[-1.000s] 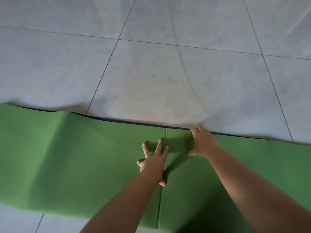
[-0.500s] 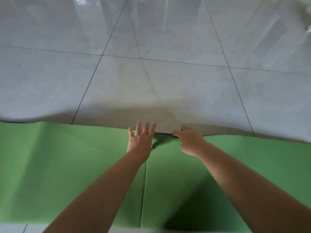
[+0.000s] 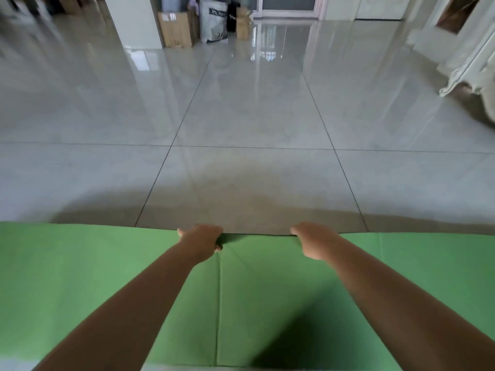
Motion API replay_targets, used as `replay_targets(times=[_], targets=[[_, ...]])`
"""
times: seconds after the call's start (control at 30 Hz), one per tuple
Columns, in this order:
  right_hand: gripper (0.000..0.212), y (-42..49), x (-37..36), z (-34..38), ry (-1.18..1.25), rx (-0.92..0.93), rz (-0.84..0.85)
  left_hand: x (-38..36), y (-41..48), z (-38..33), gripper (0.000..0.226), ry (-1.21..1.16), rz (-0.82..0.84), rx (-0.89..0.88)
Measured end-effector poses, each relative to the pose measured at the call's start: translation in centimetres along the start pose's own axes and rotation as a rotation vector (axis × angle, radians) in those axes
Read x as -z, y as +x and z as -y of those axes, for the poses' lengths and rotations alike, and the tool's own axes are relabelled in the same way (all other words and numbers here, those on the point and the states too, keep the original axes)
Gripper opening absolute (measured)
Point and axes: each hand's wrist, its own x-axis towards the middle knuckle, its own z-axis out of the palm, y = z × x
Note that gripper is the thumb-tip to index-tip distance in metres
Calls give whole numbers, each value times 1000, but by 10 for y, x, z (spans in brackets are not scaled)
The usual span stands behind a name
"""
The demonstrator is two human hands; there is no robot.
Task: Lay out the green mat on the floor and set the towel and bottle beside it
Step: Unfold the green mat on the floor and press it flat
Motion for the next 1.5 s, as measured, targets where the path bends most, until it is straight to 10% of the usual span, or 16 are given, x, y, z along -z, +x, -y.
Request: replay_targets(times=[0.8,1.5], targets=[[41,-161,236,-117,-201,-80,-172,283,-103,-46,24,63,-150,-137],[35,-12,396,-97,-331,-107,-278,409,5,10,29,66,-322,91]])
